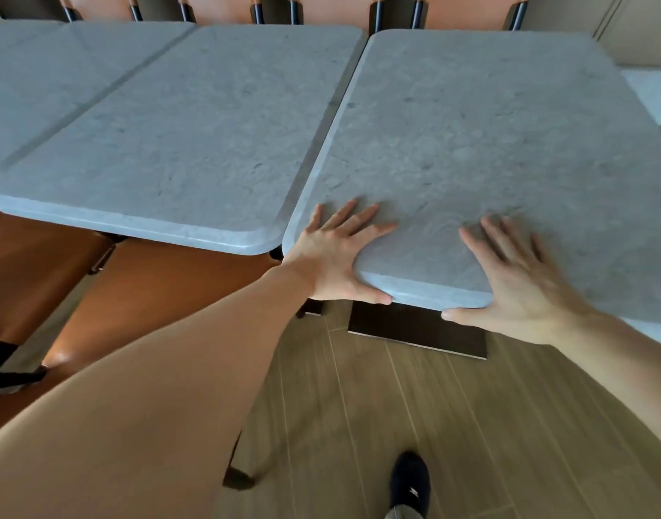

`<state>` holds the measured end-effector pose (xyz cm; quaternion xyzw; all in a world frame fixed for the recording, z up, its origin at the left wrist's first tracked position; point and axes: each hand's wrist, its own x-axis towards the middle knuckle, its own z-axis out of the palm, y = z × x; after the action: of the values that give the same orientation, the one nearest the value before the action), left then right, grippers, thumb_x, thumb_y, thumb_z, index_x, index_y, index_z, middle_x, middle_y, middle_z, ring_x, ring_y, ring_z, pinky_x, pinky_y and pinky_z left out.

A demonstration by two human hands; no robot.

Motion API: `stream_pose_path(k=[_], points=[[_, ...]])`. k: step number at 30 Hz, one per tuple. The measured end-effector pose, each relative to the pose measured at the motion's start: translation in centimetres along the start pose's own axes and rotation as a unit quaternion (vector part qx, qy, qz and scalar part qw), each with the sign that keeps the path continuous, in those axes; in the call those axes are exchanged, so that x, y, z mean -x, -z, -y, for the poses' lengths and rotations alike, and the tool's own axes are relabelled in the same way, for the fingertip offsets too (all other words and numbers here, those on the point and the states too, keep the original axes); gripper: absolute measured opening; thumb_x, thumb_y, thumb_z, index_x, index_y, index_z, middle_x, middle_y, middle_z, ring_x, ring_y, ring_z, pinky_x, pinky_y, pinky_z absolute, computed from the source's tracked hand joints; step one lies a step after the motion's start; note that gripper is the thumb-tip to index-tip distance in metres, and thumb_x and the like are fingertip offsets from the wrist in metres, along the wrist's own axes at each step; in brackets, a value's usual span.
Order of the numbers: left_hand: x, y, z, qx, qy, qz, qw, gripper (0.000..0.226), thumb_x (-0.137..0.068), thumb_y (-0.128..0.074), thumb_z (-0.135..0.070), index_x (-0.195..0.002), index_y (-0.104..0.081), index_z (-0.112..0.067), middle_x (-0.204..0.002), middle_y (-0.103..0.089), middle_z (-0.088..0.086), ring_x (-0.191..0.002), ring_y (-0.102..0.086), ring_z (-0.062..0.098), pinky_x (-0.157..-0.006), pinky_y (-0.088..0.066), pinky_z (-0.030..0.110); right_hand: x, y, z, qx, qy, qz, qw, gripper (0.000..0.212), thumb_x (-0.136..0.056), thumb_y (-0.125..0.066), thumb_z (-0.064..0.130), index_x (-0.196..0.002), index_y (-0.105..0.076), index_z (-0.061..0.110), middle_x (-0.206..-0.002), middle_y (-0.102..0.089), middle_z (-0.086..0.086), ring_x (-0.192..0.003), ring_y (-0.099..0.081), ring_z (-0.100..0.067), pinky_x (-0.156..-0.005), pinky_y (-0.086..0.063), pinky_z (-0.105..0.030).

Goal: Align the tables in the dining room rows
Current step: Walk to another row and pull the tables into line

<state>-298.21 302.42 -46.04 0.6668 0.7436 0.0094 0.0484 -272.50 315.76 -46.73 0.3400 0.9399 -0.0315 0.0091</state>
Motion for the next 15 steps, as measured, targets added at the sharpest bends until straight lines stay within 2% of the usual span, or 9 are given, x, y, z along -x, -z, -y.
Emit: stream_pose_path(k=[4, 15], points=[[-0.04, -0.18, 0.17, 0.005, -0.010, 0.001, 1.000, 0.109, -0.064, -0.048, -0.092, -0.156, -0.006, -0.052, -0.170, 0.002, -0.012, -0.156, 0.011, 0.016, -0.124, 0.007, 0.055, -0.02, -0.23, 0.27, 0.021, -0.009, 0.003, 1.000, 0.135, -0.050, -0.027, 0.099, -0.161, -0.004, 0.027, -0.170, 0.002, -0.007, -0.157, 0.004, -0.028, -0.125, -0.004, -0.052], [-0.26, -0.37, 0.54, 0.014, -0.024, 0.008, 1.000, 0.106, -0.068, -0.056, -0.089, -0.156, -0.007, -0.053, -0.169, 0.006, -0.012, -0.155, 0.015, 0.017, -0.123, 0.013, 0.052, -0.25, 0.30, 0.16, 0.031, -0.009, 0.006, 0.999, 0.132, -0.049, -0.027, 0.101, -0.161, -0.008, 0.033, -0.170, -0.002, 0.001, -0.157, 0.001, -0.021, -0.125, -0.009, -0.049]])
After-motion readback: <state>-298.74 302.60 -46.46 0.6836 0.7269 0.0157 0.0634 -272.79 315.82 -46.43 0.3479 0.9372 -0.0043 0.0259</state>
